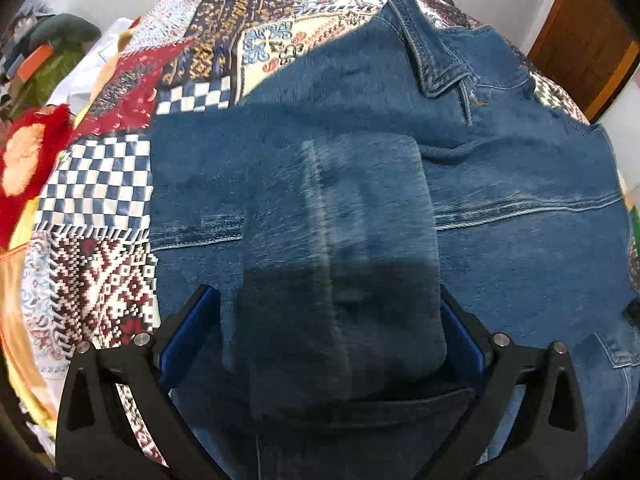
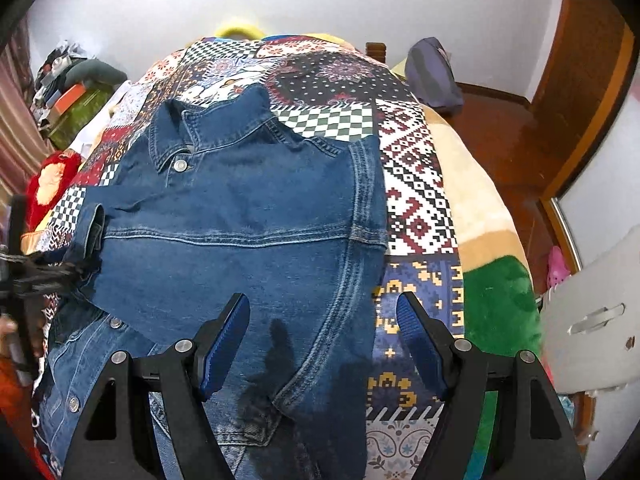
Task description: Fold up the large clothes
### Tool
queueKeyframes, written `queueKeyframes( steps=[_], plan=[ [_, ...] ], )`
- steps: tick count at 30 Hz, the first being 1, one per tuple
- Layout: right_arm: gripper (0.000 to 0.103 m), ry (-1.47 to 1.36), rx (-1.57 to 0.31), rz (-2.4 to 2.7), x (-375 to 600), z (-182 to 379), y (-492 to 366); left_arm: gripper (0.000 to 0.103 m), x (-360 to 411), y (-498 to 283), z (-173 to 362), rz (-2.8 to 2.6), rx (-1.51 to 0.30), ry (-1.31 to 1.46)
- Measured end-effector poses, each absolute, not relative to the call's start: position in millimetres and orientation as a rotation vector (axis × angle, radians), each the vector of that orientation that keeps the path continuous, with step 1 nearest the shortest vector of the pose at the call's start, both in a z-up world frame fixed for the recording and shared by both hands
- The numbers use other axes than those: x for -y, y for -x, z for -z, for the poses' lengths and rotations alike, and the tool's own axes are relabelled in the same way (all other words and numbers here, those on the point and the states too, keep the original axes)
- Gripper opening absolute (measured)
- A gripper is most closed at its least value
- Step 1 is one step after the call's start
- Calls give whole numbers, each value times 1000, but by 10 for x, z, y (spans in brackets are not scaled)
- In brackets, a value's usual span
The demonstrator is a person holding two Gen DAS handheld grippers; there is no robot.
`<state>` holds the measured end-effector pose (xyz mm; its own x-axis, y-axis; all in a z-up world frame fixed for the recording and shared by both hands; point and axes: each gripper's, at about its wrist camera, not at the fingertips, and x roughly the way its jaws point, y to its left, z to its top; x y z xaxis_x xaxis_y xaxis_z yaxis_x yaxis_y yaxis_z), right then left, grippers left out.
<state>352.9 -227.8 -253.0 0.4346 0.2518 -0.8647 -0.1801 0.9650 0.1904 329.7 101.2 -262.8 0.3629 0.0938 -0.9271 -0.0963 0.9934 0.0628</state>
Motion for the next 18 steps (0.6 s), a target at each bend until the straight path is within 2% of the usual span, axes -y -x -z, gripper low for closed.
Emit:
queueKeyframes(
  steps=[5,13,18],
  plan=[
    [74,-81,-1101,-243,2400,2609,-3572,103,-1463,-3132,2483,-184,-1168,103],
    [74,-230,-1151,-253,2541,2801,-3743,103,-2191,-2852,2195,-405,-1122,92],
    [74,-233,-1158,-257,2527,2811,-3896,103,-2554,-2893,2126,-407,-1118,224]
  ],
)
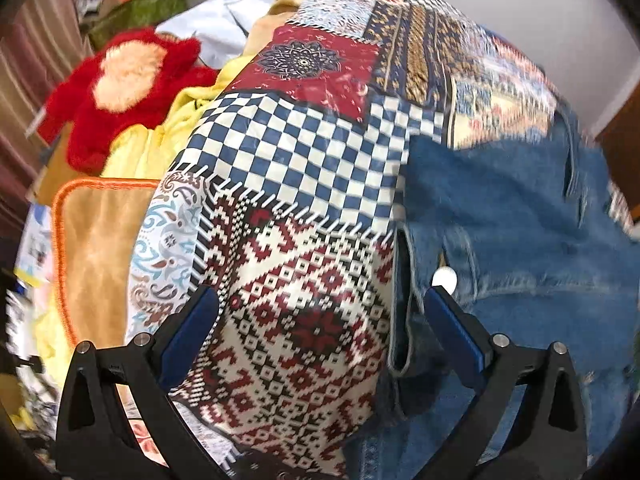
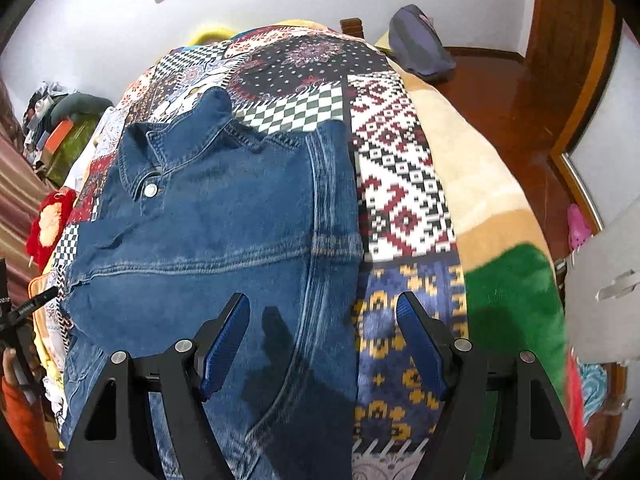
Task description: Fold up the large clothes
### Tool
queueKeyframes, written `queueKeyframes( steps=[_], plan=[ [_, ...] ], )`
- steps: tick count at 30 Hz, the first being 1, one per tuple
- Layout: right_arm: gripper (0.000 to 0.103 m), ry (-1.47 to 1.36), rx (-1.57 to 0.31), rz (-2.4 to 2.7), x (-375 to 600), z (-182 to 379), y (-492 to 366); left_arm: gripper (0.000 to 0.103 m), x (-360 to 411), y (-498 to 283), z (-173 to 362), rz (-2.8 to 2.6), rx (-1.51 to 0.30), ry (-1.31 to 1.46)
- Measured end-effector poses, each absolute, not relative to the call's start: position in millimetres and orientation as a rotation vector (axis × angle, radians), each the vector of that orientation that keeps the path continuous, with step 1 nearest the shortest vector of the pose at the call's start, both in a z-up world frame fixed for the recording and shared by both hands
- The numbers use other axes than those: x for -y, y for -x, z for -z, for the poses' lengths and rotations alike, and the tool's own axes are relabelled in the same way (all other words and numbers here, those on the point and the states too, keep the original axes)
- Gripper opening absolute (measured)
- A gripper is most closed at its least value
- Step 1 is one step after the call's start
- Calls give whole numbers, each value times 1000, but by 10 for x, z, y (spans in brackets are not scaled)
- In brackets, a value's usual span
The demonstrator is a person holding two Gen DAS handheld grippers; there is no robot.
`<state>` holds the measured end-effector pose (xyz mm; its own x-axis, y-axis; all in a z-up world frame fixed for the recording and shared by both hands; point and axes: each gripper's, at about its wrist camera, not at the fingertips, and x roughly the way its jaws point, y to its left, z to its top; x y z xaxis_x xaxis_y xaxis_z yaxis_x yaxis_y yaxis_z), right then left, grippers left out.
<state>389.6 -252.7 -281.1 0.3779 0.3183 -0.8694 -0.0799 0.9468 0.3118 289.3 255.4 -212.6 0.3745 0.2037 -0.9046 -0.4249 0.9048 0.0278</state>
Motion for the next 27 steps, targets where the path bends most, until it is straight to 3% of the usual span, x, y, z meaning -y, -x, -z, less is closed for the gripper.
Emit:
queueKeyframes(
  steps=[5,14,15,17,19,22,23,24,27],
  plan=[
    [74,-237,-1140,-265,2541,2748,-4134,103,-2625,-3219,2169,-311,-1113,366],
    [74,-370,-1209,-321,2577,3020,-4760,100,-2683,-3825,2767,-133,-1224,685],
    [72,-384,-1222,-332,2579,3069,-4814,96,-2722,-3843,2827,-117,-1221,741],
    [57,-439,-1252,-340,2586,3196,-4922,92,-2801,-3856,2884,-86,-1186,825],
    [46,-448,-1248,-355,2556,3260,-4984,82,-2837,-3870,2876,-64,-1145,848],
    [28,-424,-1220,-361,2477,3279,-5029,55,-2822,-3925,2859,-39,-1142,835],
    [25,-404,-1207,-357,2431,3280,-5046,36,-2813,-3953,2845,-24,-1141,829],
    [20,-390,-1203,-359,2390,3282,-5058,25,-2783,-3972,2818,-6,-1140,818],
    [15,-352,-1188,-358,2314,3258,-5105,12,-2613,-4053,2661,-19,-1138,678]
  ],
)
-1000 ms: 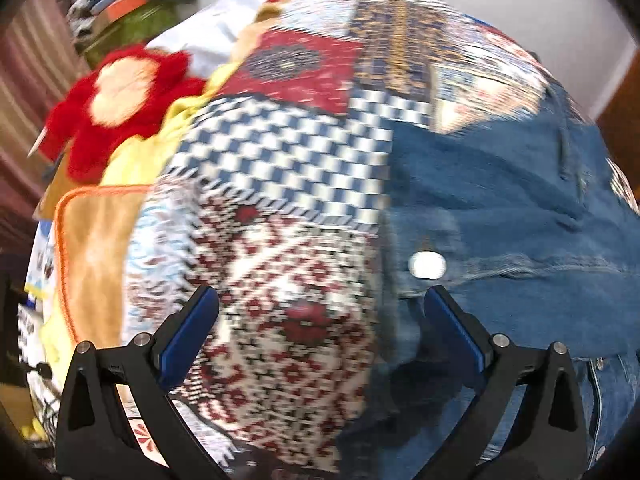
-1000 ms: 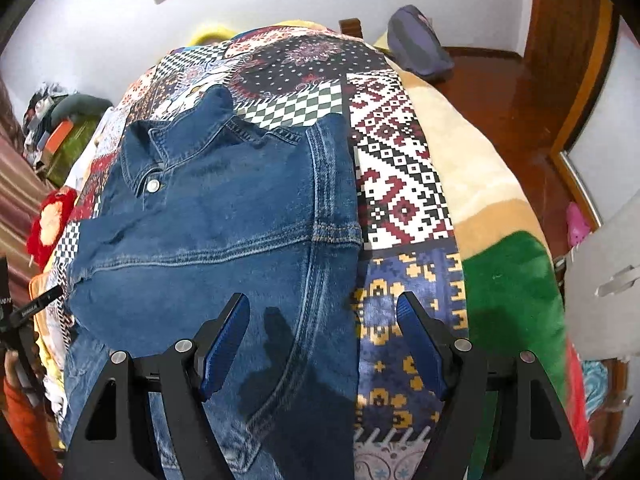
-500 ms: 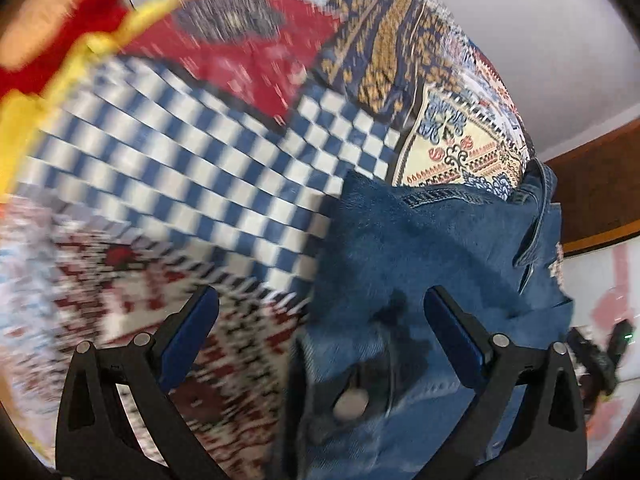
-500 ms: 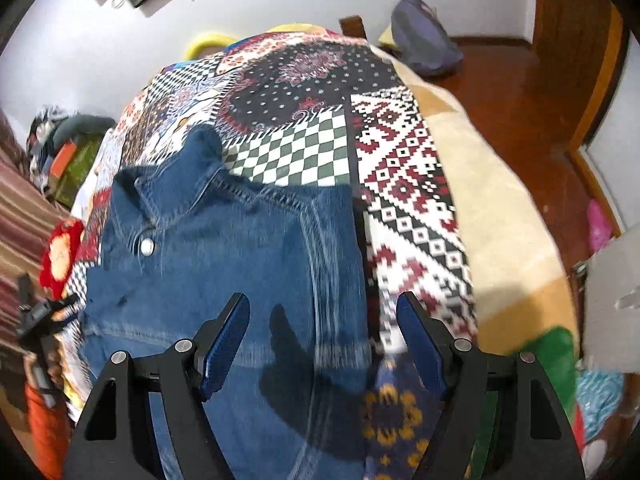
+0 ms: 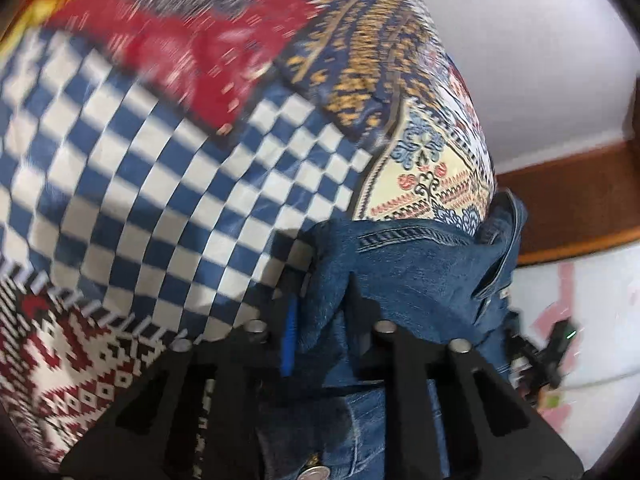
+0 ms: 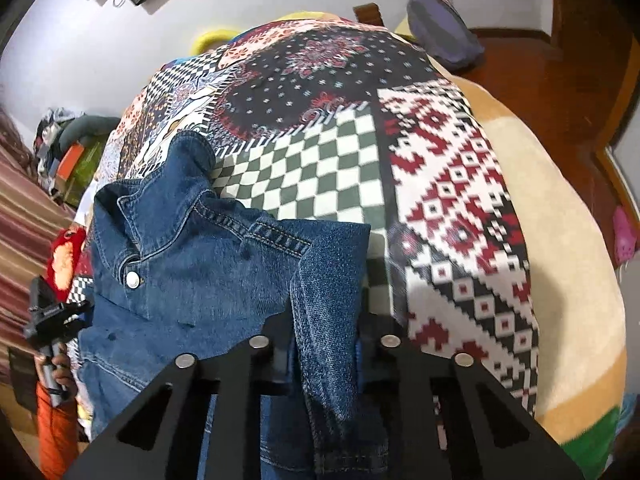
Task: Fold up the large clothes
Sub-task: 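Grasp the jacket hem with both tools and lift it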
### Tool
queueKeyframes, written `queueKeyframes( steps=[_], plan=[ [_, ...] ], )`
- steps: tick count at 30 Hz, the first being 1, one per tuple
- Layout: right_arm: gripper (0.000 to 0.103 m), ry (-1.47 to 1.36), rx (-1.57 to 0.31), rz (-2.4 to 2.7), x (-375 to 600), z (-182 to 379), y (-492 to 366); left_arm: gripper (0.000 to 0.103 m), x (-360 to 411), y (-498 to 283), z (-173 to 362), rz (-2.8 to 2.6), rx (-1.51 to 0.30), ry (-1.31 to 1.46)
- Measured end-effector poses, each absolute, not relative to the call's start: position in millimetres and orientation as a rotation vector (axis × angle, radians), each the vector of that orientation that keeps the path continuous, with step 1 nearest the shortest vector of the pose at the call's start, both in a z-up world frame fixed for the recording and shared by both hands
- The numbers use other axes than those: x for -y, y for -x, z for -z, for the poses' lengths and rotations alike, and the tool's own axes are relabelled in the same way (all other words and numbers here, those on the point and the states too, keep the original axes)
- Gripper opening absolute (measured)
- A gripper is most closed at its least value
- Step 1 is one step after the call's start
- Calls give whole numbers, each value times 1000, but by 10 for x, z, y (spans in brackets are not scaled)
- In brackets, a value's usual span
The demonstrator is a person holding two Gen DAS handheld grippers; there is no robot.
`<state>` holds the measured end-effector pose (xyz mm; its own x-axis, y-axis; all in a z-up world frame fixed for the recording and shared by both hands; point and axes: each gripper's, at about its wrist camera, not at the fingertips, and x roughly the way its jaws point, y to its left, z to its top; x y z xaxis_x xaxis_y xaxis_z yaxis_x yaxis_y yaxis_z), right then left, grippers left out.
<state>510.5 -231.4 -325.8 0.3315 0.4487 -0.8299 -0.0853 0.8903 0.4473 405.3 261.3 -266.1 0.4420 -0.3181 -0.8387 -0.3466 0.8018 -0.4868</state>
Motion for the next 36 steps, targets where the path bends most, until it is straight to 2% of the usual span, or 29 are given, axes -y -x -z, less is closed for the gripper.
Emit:
queueKeyframes(
  steps=[4,11,16,19,25,28,33,36],
  plan=[
    [12,-275,-1124,-367,2183,3041,-5170,9,-2428,-4067,2342,-82,-1085,453],
    [11,-183,-966,-419,1829,2399,-5323,8,-2396,-3957,1734,-123,-930,340],
    [11,-122,-874,-431,1490,2096,-5548,8,-2519,-4094,1673,-207,-922,259],
    [11,-84,-888,-386,1414,2216,-5712,9,-2654,-4248,1826,-245,-962,252],
    [11,-43,-1019,-306,1431,2885,-6025,10,-2844,-4449,2336,-266,-1051,319],
    [12,-70,-1108,-320,1482,3186,-6114,17,-2881,-4502,2531,-294,-1085,322],
    [13,-83,-1128,-344,1515,3243,-6118,20,-2810,-4496,2577,-302,-1086,265],
    [19,5,-1136,-332,1427,3210,-6077,22,-2716,-4486,2536,-318,-1105,188]
  ],
)
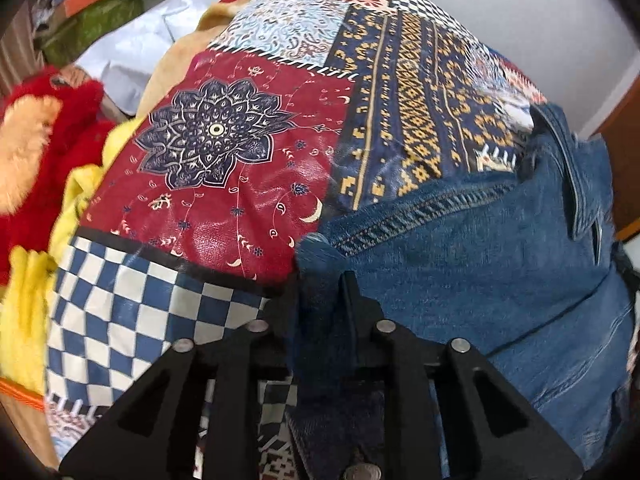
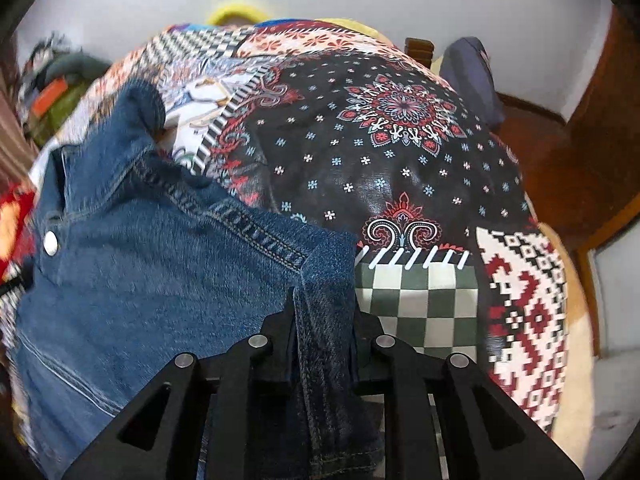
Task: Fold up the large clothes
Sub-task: 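Grasp the jacket hem with both tools and lift it, then fold the hem up toward the collar with both tools and release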
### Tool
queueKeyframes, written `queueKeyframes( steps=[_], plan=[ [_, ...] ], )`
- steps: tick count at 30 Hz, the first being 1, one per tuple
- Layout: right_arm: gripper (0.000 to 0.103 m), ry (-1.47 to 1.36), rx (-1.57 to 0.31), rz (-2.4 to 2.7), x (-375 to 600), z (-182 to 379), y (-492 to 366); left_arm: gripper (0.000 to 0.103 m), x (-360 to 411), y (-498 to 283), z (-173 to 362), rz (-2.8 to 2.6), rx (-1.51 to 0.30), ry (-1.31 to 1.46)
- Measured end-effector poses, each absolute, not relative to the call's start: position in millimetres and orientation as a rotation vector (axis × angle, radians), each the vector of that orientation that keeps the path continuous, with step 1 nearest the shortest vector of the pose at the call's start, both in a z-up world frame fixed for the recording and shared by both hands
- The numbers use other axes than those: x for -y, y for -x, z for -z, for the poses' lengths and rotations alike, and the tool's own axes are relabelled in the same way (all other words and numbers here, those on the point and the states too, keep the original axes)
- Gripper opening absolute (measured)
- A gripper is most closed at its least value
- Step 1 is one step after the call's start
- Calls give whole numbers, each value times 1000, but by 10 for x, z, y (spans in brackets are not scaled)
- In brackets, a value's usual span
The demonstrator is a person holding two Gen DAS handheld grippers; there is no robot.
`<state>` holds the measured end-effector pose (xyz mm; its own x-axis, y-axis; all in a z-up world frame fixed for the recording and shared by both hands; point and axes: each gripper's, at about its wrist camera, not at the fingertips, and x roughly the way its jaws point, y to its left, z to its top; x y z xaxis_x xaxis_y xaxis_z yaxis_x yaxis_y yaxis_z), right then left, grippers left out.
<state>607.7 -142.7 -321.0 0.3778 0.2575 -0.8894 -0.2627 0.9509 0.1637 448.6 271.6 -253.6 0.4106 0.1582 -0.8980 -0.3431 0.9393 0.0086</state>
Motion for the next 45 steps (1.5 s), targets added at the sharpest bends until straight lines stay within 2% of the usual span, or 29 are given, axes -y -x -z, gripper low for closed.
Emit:
queueKeyframes(
  steps=[2,3,4,5,7,12,17,19,21,23,27,30,34,40,45],
  plan=[
    [37,77,-1142,-290,1386,3184,-6043,22,-2696,-4480,2509,-326,-1116,159],
    [59,121,-1140,-255,1379,3169,-6029,22,-2687,-4462,2478,-327,-1121,150],
    [74,176,-1126,-201,1380,3147,-6014,22,-2673,-4429,2424,-331,-1120,144],
    [76,227,-1098,-155,1390,3105,-5982,22,-2663,-4415,2375,-334,-1115,140],
    [76,225,-1082,-157,1452,3002,-5914,22,-2631,-4329,2219,-328,-1094,130],
    [76,156,-1041,-203,1613,2538,-5599,48,-2443,-4016,1712,-325,-998,83],
    [76,132,-941,-260,1687,1958,-5115,54,-2174,-3676,1250,-278,-909,64],
    [78,119,-911,-277,1706,1796,-4943,61,-2020,-3474,1055,-260,-868,41],
    [80,91,-880,-306,1743,1607,-4718,75,-1891,-3335,941,-238,-834,20],
    [84,48,-850,-342,1781,1423,-4498,85,-1737,-3135,830,-207,-804,1],
    [92,-9,-793,-375,1854,1197,-4092,89,-1477,-2773,728,-170,-767,-27],
    [93,-32,-761,-402,1902,1097,-3754,98,-1332,-2473,725,-152,-753,-14],
    [94,-46,-747,-436,1940,1090,-3339,101,-1225,-2167,839,-153,-770,-25],
    [94,-45,-795,-451,1989,1334,-2853,101,-1161,-1738,1217,-168,-859,24],
    [94,-63,-891,-437,2093,1748,-2614,101,-1302,-1464,1620,-214,-958,149]
  ],
)
